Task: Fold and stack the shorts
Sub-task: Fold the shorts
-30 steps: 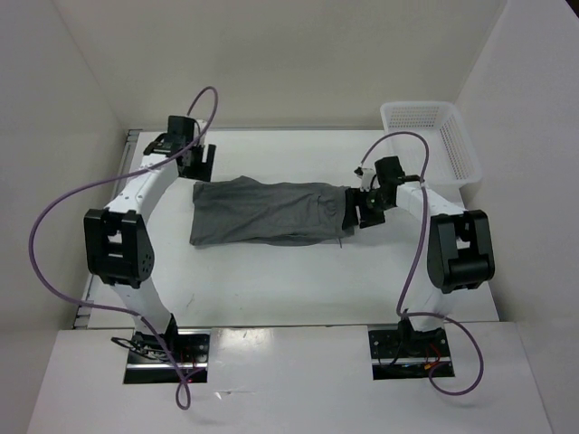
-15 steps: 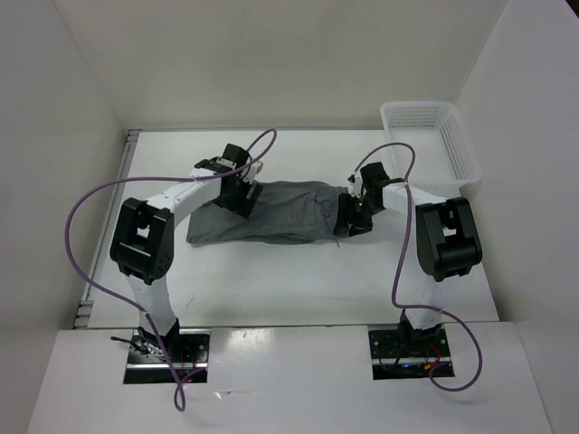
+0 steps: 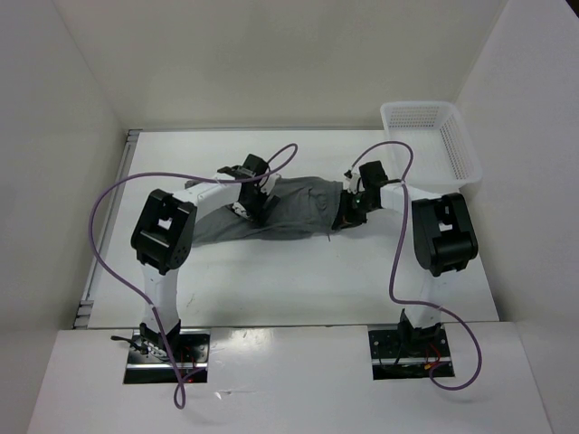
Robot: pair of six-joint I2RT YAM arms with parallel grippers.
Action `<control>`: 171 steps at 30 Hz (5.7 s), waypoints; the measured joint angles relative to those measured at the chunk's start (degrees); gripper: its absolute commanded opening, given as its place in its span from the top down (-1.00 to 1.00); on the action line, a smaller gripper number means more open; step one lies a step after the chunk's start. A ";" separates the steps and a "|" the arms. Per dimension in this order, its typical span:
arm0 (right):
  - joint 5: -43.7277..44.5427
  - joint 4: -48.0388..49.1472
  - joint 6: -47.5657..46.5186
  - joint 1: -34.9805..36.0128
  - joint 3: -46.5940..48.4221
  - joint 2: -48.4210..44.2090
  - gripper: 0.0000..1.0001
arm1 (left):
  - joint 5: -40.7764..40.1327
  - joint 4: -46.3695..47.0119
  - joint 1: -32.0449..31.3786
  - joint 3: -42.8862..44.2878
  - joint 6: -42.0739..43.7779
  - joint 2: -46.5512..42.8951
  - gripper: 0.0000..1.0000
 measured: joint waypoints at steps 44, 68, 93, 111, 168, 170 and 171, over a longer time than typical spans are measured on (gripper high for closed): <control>32.17 -14.47 -48.02 1.01 21.22 -11.98 1.00 | 4.59 2.78 4.76 18.95 -0.22 13.42 -0.90; 31.89 -14.16 -46.58 0.98 12.90 -10.62 1.00 | -4.85 8.85 5.77 12.79 -1.25 10.25 0.78; 12.04 -14.34 -22.53 1.14 15.15 2.62 -0.35 | 0.35 7.21 17.92 5.99 -1.11 5.60 0.53; 1.73 -12.35 -13.55 -3.72 12.59 3.45 -0.98 | 2.84 6.91 18.99 6.01 -1.22 5.62 0.50; 17.97 -7.28 -25.57 1.18 21.86 6.78 1.00 | 2.25 1.81 20.57 7.52 -1.38 5.57 0.01; 18.18 -7.65 -28.35 1.18 21.92 5.49 1.00 | 2.86 0.52 20.13 7.48 -1.29 5.20 -0.04; 18.45 -7.87 -29.53 1.18 22.05 5.01 1.00 | 3.26 -0.50 19.87 7.48 -1.27 5.05 -0.12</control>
